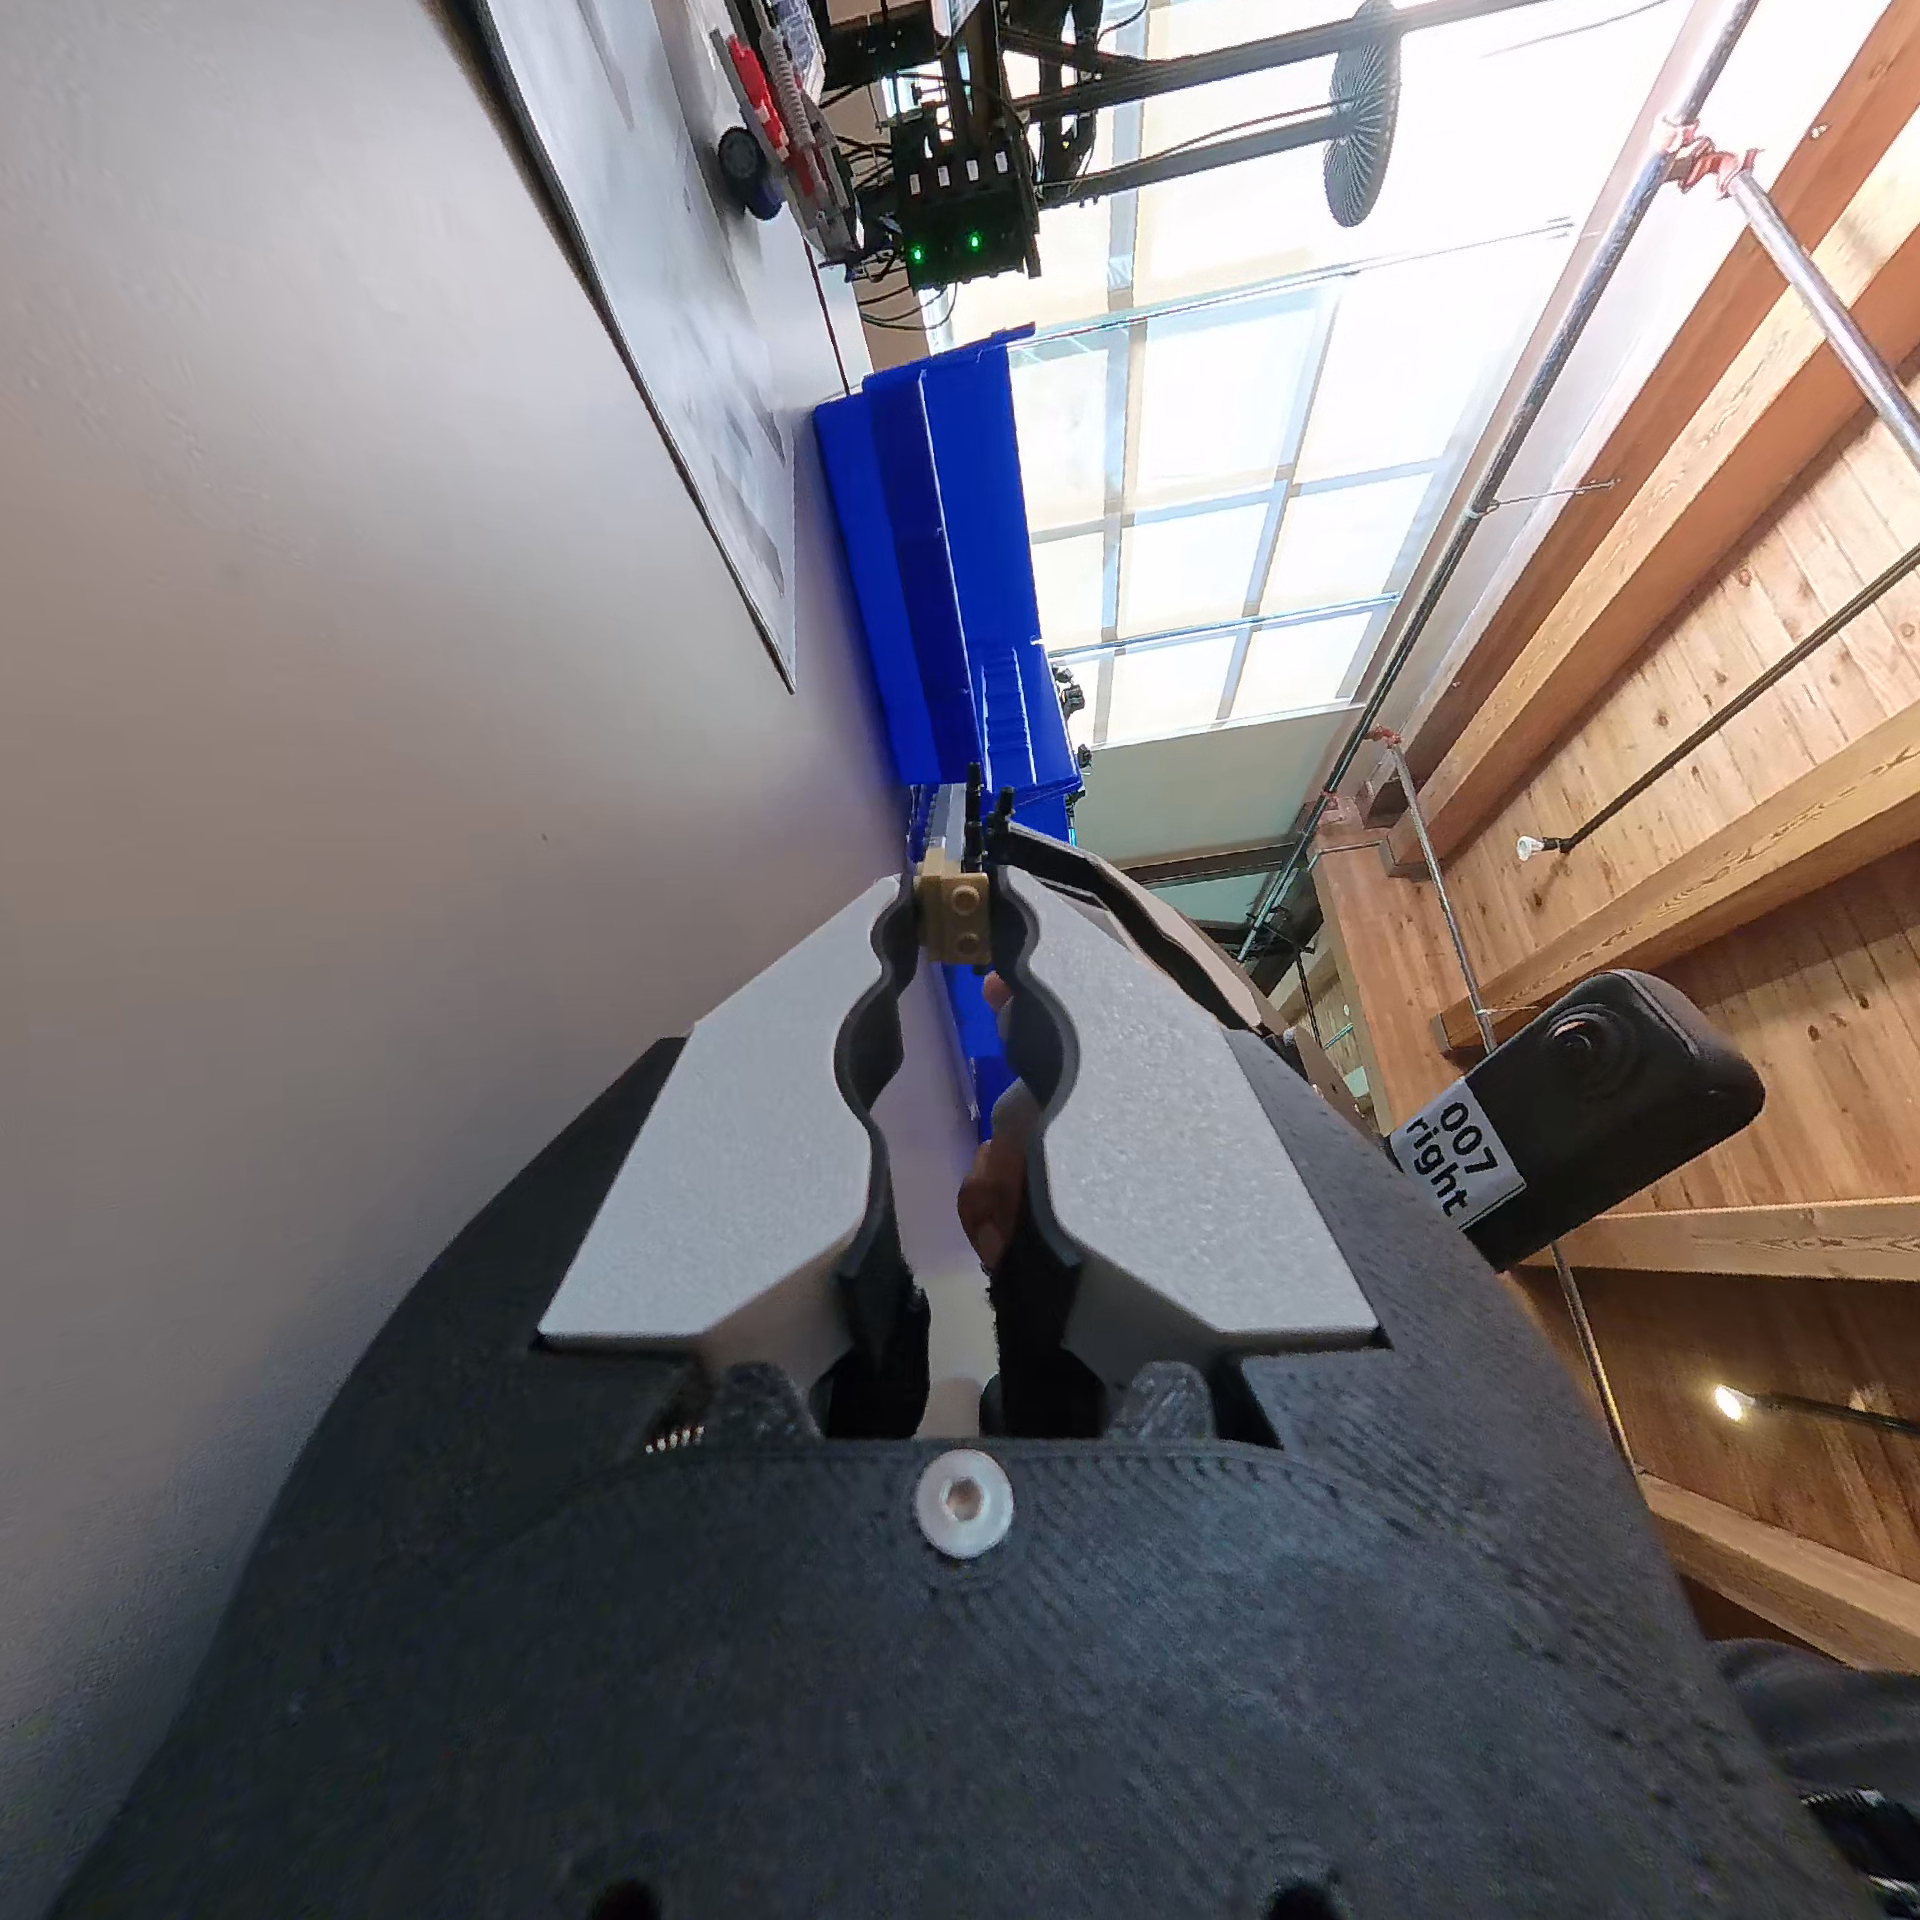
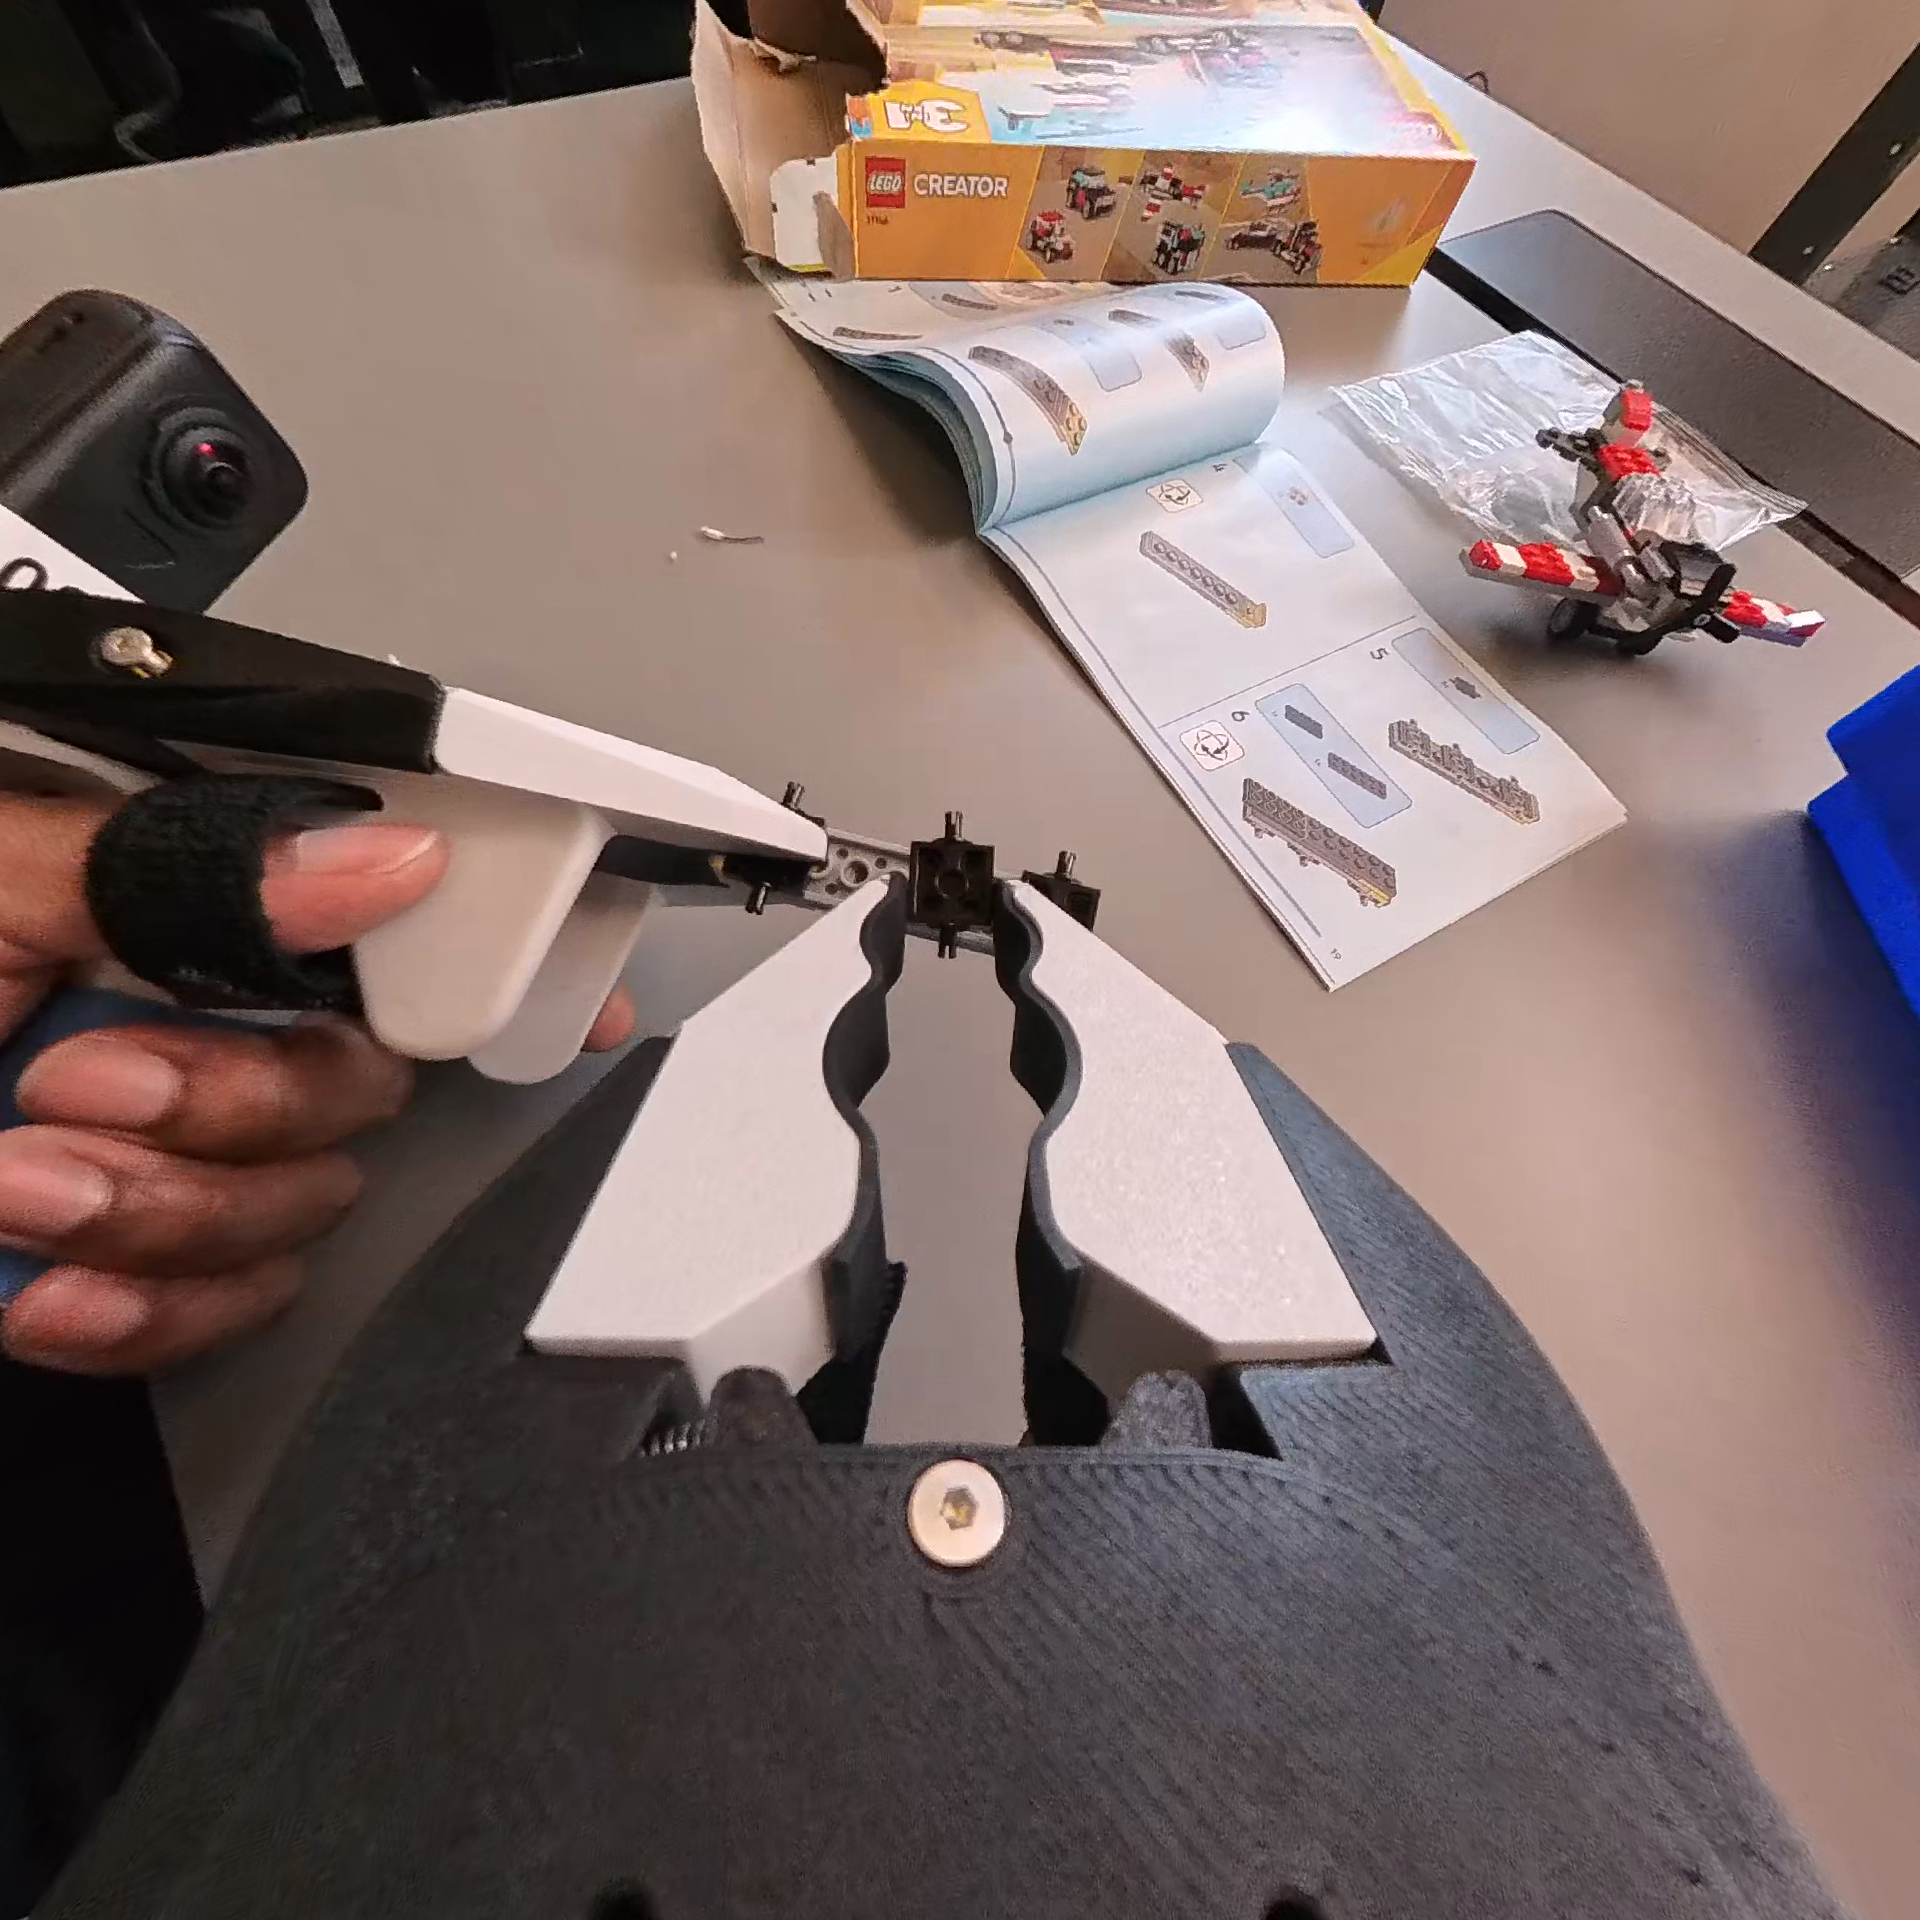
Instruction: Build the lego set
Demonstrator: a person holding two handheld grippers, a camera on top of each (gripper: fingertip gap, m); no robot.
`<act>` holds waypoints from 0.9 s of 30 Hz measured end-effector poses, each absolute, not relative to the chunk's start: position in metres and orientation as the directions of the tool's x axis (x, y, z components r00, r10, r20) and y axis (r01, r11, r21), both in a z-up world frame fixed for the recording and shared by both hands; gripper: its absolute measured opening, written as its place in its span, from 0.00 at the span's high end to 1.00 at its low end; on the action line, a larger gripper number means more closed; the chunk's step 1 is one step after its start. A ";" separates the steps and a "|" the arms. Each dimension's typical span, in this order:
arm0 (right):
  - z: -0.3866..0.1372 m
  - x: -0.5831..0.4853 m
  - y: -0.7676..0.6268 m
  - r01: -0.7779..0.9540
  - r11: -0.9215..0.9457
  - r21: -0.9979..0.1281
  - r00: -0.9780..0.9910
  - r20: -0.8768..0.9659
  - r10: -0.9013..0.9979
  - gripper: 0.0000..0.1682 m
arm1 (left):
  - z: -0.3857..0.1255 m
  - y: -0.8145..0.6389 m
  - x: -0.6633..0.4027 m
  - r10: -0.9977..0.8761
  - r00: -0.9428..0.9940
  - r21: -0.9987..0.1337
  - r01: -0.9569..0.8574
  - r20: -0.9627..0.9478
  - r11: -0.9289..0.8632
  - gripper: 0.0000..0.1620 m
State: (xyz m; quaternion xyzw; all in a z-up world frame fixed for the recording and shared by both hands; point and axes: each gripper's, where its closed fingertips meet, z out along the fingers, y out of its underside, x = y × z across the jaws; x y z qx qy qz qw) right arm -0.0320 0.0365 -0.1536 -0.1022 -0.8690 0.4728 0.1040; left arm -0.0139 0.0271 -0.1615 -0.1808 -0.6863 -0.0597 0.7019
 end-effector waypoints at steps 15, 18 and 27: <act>-0.146 -0.031 0.040 0.008 0.502 -0.865 -0.963 0.129 0.237 0.86 | -0.161 0.025 -0.014 0.117 0.055 -0.129 0.327 0.992 0.936 0.93; -0.142 -0.039 0.051 0.006 0.467 -0.884 -0.963 0.120 0.240 0.86 | -0.159 0.021 -0.014 0.111 0.061 -0.124 0.319 0.992 0.940 0.93; -0.144 -0.055 0.065 0.382 0.297 -0.875 -0.918 -0.321 0.233 0.74 | -0.158 0.025 -0.015 0.081 0.083 -0.104 0.342 0.993 0.934 0.93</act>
